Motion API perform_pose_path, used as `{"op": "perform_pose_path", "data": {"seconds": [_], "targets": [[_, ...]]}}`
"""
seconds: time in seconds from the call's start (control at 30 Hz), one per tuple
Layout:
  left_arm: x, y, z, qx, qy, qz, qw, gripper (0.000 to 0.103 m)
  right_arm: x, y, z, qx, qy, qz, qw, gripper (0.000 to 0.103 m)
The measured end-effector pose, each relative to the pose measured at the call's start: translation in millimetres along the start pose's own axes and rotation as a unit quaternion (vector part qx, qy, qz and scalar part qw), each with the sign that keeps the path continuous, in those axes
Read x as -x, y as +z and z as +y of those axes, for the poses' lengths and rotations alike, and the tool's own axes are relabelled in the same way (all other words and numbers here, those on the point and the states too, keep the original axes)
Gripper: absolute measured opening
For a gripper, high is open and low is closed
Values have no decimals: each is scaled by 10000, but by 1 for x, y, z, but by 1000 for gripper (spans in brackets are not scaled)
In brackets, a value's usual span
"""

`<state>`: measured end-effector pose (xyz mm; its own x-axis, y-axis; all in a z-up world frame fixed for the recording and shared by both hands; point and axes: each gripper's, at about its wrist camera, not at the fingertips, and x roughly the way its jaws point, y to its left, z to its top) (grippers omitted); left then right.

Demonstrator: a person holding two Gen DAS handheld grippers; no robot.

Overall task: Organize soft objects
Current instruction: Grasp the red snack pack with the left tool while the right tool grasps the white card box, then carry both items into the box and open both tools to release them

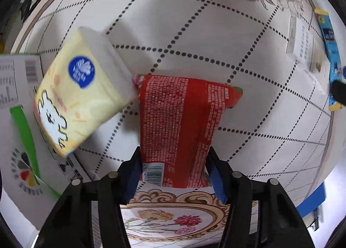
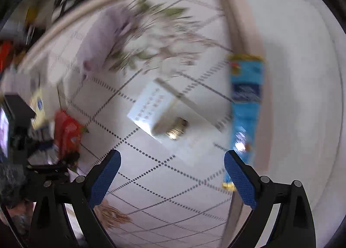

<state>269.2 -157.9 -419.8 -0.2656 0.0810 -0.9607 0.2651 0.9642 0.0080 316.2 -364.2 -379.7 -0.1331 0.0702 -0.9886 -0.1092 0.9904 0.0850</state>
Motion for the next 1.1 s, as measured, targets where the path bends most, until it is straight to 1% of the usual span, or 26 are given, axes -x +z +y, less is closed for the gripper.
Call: {"op": "perform_pose_path", "data": {"seconds": [0.1, 0.17, 0.23, 0.3, 0.33, 0.37, 0.4, 0.43, 0.47, 0.53, 0.6, 0.63, 0.7, 0.77, 0.87, 0.93, 1.1], "targets": [[1, -5, 5, 275, -167, -15, 9995, 50, -20, 13, 11, 488, -296, 235, 9981, 98], [2, -10, 8, 457, -351, -28, 9983, 50, -30, 20, 14, 683, -529, 259, 9959, 98], [1, -14, 8, 579, -455, -49, 9973, 50, -37, 23, 14, 723, -601, 233, 9953, 97], [-3, -17, 7, 653, -524, -57, 9965, 52, -39, 22, 14, 654, -590, 197, 9959, 90], [-4, -18, 7, 687, -540, -73, 9961, 52, -37, 22, 15, 630, -645, 152, 9958, 84], [-4, -19, 7, 699, -547, -88, 9960, 52, -35, 21, 16, 564, -627, 156, 9963, 80], [-4, -19, 7, 709, -543, -92, 9960, 52, -34, 19, 16, 424, -489, 223, 9977, 75], [-5, -20, 6, 708, -532, -94, 9960, 52, -35, 17, 14, 222, -317, 360, 9986, 72], [-8, -24, 8, 701, -519, -102, 9961, 52, -35, 15, 13, 43, -163, 482, 9987, 71], [-7, -22, 6, 722, -488, -130, 9961, 52, -37, 11, 14, -150, 14, 573, 9982, 70], [-6, -21, 4, 728, -439, -187, 9962, 50, -37, 9, 16, -302, -80, 471, 9984, 70], [-5, -11, 1, 736, -420, -202, 9962, 50, -37, 9, 17, -385, -167, 420, 9982, 69], [-3, -15, -1, 788, -386, -281, 9958, 47, -40, 4, 22, -481, -281, 392, 9977, 68], [1, -23, -2, 802, -349, -339, 9956, 46, -46, -7, 31, -507, -294, 380, 9976, 66], [10, -31, -6, 799, -312, -486, 9951, 45, -48, -22, 35, -631, -131, 420, 9970, 64], [17, -38, -6, 799, -310, -605, 9945, 45, -49, -37, 34, -715, -64, 354, 9968, 64], [33, -54, -10, 731, -369, -834, 9931, 45, -27, -63, 29, -943, 238, 135, 9952, 64]]}}
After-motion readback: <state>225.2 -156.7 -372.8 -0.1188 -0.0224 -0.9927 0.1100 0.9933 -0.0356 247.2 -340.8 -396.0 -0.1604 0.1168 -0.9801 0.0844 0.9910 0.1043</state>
